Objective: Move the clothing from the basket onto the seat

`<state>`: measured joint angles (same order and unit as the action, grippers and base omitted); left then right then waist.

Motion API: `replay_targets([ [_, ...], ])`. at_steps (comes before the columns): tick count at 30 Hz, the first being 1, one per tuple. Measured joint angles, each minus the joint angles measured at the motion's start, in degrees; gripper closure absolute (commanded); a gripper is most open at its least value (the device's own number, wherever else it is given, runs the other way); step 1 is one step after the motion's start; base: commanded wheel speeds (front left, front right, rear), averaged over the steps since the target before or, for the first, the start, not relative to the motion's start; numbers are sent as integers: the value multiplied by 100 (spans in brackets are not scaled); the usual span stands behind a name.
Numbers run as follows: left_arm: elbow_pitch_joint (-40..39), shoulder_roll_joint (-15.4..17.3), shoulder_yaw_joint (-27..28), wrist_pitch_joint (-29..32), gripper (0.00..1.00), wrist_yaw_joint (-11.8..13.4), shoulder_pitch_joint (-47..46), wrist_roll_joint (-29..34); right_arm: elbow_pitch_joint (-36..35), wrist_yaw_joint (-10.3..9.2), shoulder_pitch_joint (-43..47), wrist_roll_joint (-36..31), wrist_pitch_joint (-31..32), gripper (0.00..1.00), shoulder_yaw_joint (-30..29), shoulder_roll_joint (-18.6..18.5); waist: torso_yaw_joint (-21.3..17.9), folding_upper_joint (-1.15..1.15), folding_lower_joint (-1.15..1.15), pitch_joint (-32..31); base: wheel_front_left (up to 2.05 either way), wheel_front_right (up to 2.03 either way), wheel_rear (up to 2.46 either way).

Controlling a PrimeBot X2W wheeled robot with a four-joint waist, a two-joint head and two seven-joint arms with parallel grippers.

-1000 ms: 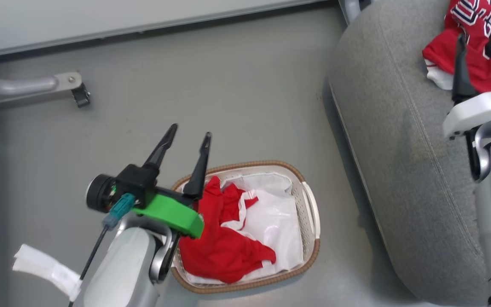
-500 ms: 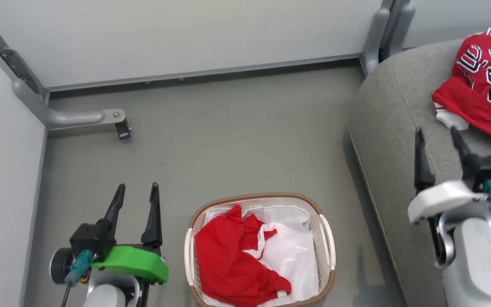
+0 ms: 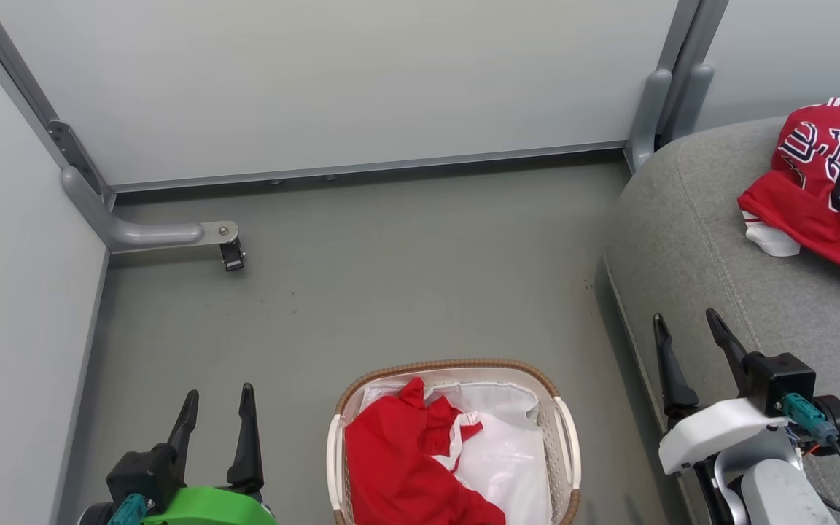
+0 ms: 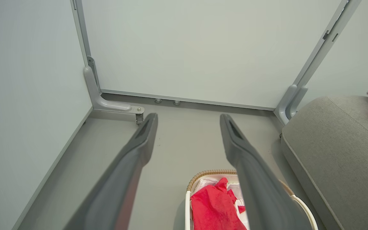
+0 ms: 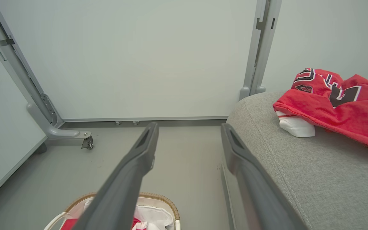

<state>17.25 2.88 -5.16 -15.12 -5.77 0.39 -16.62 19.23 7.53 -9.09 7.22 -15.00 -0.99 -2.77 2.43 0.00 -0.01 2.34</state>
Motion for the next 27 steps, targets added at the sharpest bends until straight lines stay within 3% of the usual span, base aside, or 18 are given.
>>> replay_targets([
  [27,134,-1,-191,0,0,-14,-13,-45,47,0,122,-14,0,0,129,0,-32,0,0,-143,0,0,0],
])
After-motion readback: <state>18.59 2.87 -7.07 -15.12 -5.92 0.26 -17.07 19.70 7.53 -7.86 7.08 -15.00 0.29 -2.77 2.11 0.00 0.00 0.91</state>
